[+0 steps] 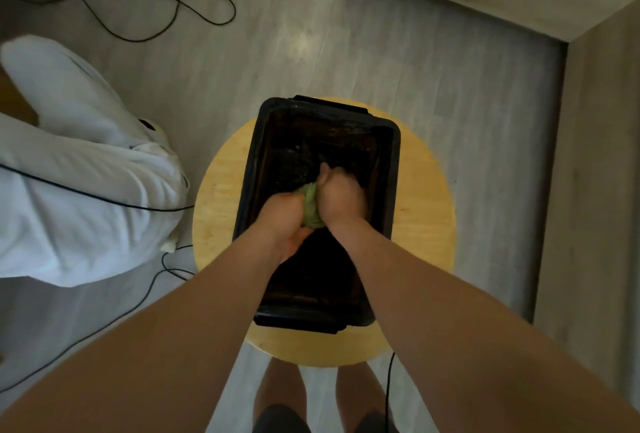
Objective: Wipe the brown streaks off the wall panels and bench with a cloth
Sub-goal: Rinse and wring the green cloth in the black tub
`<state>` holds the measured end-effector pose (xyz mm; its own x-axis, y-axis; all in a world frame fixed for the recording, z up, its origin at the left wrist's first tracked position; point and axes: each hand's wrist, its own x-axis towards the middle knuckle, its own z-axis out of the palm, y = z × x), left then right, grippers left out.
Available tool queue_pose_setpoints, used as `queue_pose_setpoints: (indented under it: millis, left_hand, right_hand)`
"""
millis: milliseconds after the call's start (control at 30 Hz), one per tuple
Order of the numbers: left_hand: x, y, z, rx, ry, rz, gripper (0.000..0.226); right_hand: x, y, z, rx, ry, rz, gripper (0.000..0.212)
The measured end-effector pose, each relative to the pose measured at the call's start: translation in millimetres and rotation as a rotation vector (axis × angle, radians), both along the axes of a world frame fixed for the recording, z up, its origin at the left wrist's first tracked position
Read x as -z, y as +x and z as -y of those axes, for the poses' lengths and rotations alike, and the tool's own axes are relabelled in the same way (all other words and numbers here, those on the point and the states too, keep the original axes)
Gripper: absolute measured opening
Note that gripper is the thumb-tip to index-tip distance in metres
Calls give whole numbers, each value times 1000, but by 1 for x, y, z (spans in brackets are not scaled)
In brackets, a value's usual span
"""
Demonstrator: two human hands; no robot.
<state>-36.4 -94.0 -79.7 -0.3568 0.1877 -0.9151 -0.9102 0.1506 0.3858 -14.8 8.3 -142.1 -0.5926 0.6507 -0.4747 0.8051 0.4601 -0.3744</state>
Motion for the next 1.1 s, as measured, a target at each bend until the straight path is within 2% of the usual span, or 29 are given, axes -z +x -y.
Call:
queue_pose_setpoints:
  millis: [100, 167, 200, 333, 400, 467, 500, 600, 700, 800, 867, 967, 1000, 1100]
  left_hand:
    - [5, -2, 4, -52, -48, 45, 42]
    - [13, -3, 2, -74, -46, 86, 48]
    - [19, -5, 1, -89, -49, 91, 45]
    - [20, -16, 2, -33, -11, 93, 43]
    - [20, -19, 6, 20, -11, 134, 51]
    - [20, -18, 7, 15, -4, 185, 59]
    - [17, -16, 5, 34, 5, 170, 54]
    - [8, -14, 2, 28, 1, 121, 36]
    - [3, -11, 0, 11, 8, 59, 28]
    - [-1, -6, 2, 10, -9, 24, 35]
    - [1, -4, 8, -24, -42, 72, 43]
    - [5, -2, 7, -109, -14, 133, 48]
    - [4, -2, 5, -131, 2, 142, 48]
    - [6, -7, 6, -80, 15, 113, 48]
  right_hand:
    - [2, -1, 19, 208, -140, 23, 57]
    - [0, 9, 30, 129, -356, 149, 62]
    - [-4, 16, 33, 62, -422, 151, 62]
    - [-46, 43, 45, 24, -456, -218, 50]
    - [-66, 47, 49, 57, -496, -407, 54]
    - [-65, 44, 51, 7, -407, -477, 58]
    - [-59, 41, 50, -36, -331, -465, 59]
    - [-31, 33, 36, -88, -172, -340, 57]
    - [-7, 19, 7, -121, -16, -138, 49]
    - [-1, -2, -1, 59, 55, -45, 47]
    - [-4, -6, 12, 244, -91, -29, 59]
    - [-9, 7, 36, 142, -418, 137, 67]
    - [-14, 14, 39, 103, -491, 136, 68]
    - [-42, 35, 46, 89, -558, -134, 55]
